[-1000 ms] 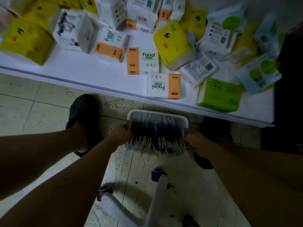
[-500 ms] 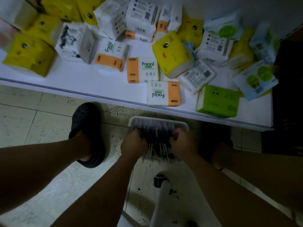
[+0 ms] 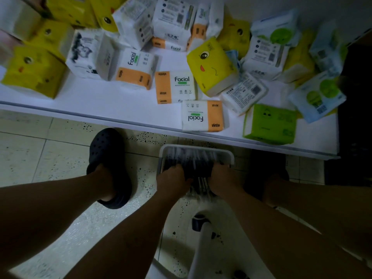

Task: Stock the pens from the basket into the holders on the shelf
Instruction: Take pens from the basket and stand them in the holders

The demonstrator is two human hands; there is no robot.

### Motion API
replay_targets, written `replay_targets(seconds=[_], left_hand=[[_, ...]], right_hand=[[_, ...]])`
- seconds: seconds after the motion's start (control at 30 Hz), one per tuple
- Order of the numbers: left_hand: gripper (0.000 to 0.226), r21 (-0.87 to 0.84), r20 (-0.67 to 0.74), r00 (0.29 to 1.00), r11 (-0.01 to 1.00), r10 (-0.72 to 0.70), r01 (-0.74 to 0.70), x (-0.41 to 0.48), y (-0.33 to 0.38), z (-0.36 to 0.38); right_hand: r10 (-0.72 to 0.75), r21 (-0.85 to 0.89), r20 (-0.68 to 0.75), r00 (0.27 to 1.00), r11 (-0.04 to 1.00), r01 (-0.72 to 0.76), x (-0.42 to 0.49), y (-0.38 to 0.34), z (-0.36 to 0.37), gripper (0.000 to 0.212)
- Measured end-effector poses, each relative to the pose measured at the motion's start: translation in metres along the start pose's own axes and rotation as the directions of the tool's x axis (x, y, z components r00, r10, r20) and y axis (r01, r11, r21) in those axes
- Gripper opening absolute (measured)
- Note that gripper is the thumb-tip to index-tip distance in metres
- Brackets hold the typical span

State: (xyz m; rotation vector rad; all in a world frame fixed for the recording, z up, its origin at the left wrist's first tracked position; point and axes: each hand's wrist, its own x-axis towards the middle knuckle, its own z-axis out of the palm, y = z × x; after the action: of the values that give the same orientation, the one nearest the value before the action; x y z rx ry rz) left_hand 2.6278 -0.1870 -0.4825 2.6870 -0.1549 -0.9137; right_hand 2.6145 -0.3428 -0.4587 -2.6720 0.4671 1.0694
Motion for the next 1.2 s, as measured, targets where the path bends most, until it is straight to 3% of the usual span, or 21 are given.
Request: replay_targets(seconds=[0.23, 0.4, 0.53, 0.67, 0.87, 1.0, 1.2], left_hand=[[0.032, -0.112, 0.119, 0.989, 0.989, -0.085, 0.098, 0.003, 0.004, -0.002], [0.027, -0.249, 0.122, 0.986, 0.958, -0.117, 0.145, -0.001, 0.004, -0.002], [0.021, -0.305, 0.117, 0.989, 0.945, -0.086, 0.118, -0.010, 0.006, -0.006], [0.021, -0.436, 0.081, 0.993, 0.893, -0.082, 0.109, -0.024, 0.007, -0.016], [0.009, -0.466, 0.014, 0.999, 0.884, -0.030, 0.033, -0.054, 0.023, -0.055], [0.003, -0.563, -0.055, 0.999, 0.826, -0.001, -0.030, -0.081, 0.040, -0.097], [0.014, -0.619, -0.306, 0.952, 0.761, -0.008, -0.193, -0.130, 0.051, -0.167]], right_hand=[[0.042, 0.118, 0.085, 0.996, 0.992, -0.052, 0.006, 0.000, 0.001, 0.017], [0.009, 0.190, 0.087, 0.996, 0.982, -0.026, 0.011, 0.004, -0.002, 0.020], [0.002, 0.131, 0.082, 0.997, 0.991, -0.013, 0.003, 0.005, -0.010, 0.008], [-0.023, 0.228, 0.094, 0.995, 0.974, 0.001, -0.013, 0.008, -0.021, 0.025], [-0.058, 0.313, 0.102, 0.993, 0.950, 0.023, -0.057, 0.014, -0.042, 0.019], [-0.137, 0.328, -0.011, 0.990, 0.935, 0.133, -0.088, 0.005, -0.075, 0.028], [-0.271, 0.451, -0.269, 0.924, 0.813, 0.370, -0.144, -0.012, -0.136, 0.018]])
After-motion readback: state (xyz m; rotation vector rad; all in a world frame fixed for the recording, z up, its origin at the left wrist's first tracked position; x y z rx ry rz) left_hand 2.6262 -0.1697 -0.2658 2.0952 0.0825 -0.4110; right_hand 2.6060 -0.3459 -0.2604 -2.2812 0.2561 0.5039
